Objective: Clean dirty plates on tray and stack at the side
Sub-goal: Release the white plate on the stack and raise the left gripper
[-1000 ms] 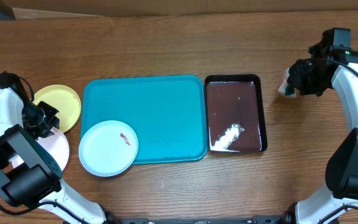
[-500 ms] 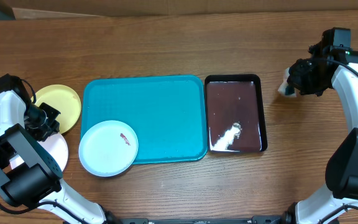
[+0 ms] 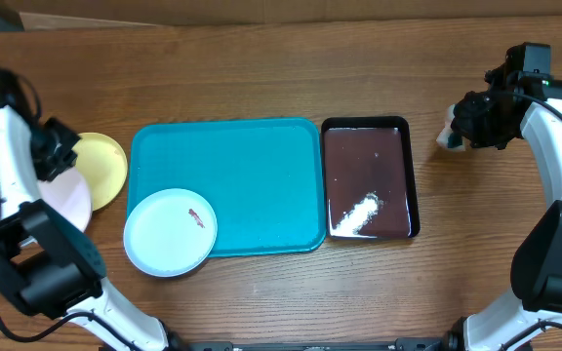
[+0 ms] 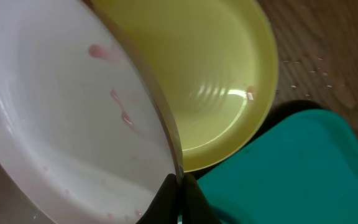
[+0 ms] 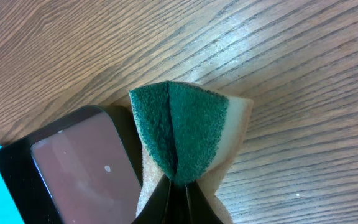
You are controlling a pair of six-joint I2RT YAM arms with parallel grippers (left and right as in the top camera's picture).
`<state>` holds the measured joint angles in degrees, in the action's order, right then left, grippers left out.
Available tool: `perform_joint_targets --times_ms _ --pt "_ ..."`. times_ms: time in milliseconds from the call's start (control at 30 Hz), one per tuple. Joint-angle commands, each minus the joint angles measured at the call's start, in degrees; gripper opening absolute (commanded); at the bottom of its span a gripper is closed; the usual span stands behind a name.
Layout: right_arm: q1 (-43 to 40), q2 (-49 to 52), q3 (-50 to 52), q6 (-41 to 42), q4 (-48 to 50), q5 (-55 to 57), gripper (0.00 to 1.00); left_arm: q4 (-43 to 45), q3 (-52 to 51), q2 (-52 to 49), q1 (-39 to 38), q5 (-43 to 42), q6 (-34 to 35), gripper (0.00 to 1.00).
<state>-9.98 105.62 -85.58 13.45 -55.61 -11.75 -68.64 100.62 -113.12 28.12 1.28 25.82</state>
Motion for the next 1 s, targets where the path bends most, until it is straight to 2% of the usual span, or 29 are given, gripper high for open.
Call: perform_joint_targets --times_ms 0,300,533,967 --pt "0.28 -0.07 0.13 0.11 0.2 -0.35 0.04 2.27 0.92 0.28 -4.92 2.16 -1.4 0.04" --pt "0.28 -0.07 0.13 0.11 0.22 -0.33 0.04 9.25 -0.5 0.24 -11.37 3.34 -0.66 0.04" --pt "0.28 -0.07 0.13 0.11 0.22 -0.35 0.04 9.14 -1.75 -0.02 -11.65 8.24 0.83 0.04" --pt "0.28 -0.07 0.13 0.11 0.17 -0.33 0.04 11.98 -6.32 -0.04 -11.65 9.38 0.83 0.04"
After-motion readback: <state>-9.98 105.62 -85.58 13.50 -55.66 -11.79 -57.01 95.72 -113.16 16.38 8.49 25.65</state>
